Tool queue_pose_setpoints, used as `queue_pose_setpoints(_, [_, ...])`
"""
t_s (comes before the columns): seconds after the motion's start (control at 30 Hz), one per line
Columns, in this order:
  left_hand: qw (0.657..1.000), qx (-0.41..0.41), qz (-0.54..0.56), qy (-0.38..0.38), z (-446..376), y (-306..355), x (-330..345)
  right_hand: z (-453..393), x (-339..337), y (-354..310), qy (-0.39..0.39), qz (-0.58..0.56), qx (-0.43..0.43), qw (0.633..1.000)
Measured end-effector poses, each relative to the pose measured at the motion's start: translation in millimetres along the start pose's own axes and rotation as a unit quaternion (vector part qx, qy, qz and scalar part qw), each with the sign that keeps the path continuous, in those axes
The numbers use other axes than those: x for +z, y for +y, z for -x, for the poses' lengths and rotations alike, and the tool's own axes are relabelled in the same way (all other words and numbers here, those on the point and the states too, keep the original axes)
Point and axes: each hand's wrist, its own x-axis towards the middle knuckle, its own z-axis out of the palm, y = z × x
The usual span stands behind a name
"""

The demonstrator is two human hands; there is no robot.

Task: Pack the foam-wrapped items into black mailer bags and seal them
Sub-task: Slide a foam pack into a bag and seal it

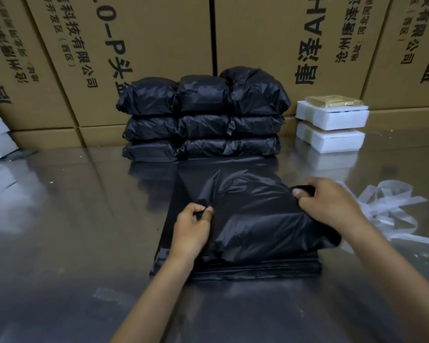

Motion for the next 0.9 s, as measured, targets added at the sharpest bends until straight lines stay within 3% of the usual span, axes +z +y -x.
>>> queue_pose_setpoints(0.1, [0.994,-0.066,0.082,-0.016,3.4,3.8,-4.5,-10.4,-13.8,-29.5,0.047,0.054,-0.042,0.997])
queue_pose_setpoints(0.2, [0.988,-0.055,0.142,-0.013,4.6,7.3,-12.2,-17.0,-6.7,-76.5,0.096,-0.066,-0.196,0.974])
queue_pose_setpoints(0.3, [0.987,0.054,0.147,0.03,4.0,9.8,-19.2,-16.1,21.9,-125.6,-0.037,-0.169,-0.274,0.946])
queue_pose_setpoints(0.4, [0.974,0.187,0.122,0.049,-0.4,10.2,-24.8,-20.0,58.1,-137.9,-0.164,-0.148,-0.278,0.935])
queue_pose_setpoints(0.47, [0.964,0.219,0.144,0.053,-5.9,8.7,-27.1,-25.9,70.5,-131.7,-0.203,-0.094,-0.285,0.932])
queue_pose_setpoints(0.57, [0.956,0.228,0.172,0.065,-13.2,8.0,-29.2,-34.7,68.8,-127.5,-0.249,-0.126,-0.274,0.921])
queue_pose_setpoints(0.9, [0.94,0.305,-0.058,0.138,-8.1,13.8,-34.6,-37.7,59.1,-123.1,-0.287,-0.212,-0.258,0.898])
